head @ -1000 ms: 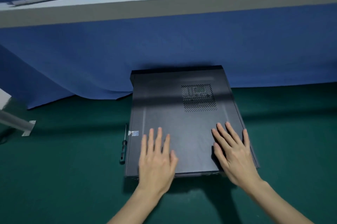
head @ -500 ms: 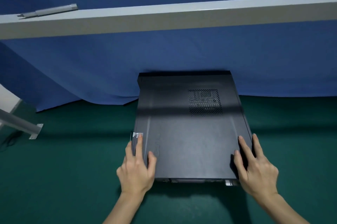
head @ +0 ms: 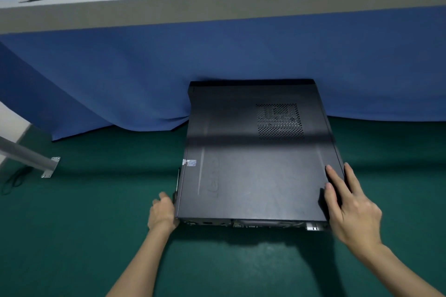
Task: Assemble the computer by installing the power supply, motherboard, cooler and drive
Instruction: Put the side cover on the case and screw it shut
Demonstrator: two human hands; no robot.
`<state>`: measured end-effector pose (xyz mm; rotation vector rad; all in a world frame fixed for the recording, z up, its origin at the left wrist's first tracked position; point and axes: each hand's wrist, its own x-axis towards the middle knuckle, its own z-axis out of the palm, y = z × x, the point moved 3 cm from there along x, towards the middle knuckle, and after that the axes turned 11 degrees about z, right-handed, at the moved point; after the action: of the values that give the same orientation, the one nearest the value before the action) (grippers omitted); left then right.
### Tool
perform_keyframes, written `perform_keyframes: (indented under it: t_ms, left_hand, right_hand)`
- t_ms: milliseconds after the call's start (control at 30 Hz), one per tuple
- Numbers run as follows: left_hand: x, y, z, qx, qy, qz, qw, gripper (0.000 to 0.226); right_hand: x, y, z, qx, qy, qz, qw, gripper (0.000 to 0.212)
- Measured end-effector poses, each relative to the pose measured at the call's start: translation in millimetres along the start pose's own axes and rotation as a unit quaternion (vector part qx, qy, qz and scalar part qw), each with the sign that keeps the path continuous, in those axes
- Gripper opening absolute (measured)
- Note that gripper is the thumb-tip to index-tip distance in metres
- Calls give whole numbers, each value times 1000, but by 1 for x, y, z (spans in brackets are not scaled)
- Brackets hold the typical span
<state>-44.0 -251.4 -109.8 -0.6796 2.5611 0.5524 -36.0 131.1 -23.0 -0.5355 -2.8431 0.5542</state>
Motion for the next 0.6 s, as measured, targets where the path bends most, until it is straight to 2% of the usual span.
perform_keyframes:
  t_ms: [100,200,267,333,367,433,467,500,533,600]
  left_hand:
    - [5,-7,18,24,-21,49,998,42]
    - [8,-10,13,-61,10,24,998,31]
    - [5,-10,-8,-157,93,4,983,32]
    - [-8,-2,-41,-196,222,22,955,34]
    - [-18,7,-59,-206,296,44,932,33]
    - [-49,39,-86,-245,400,139,872,29]
    - [-68,62,-93,-264,410,209,848,26]
    - [-88,88,-94,-274,396,286,829,24]
    - [-109,115,-89,-266,366,360,816,22]
    - [-146,167,-67,-229,285,488,793,20]
  right_hand:
    - [0,4,3,-6,2,-4,1000,42]
    - [0,4,4,-3,-11,2,1000,46]
    - [0,5,4,0,-27,14,1000,42]
    - [0,5,-2,27,-32,35,999,36]
    - [1,2,-8,35,-7,25,999,32]
    - [1,-10,-26,45,95,-27,994,30]
    - [0,-19,-36,78,121,-63,988,33]
    - [-2,-32,-43,136,92,-89,982,37]
    - [-6,-45,-48,200,24,-102,974,39]
    - [-15,-67,-53,321,-137,-74,934,37]
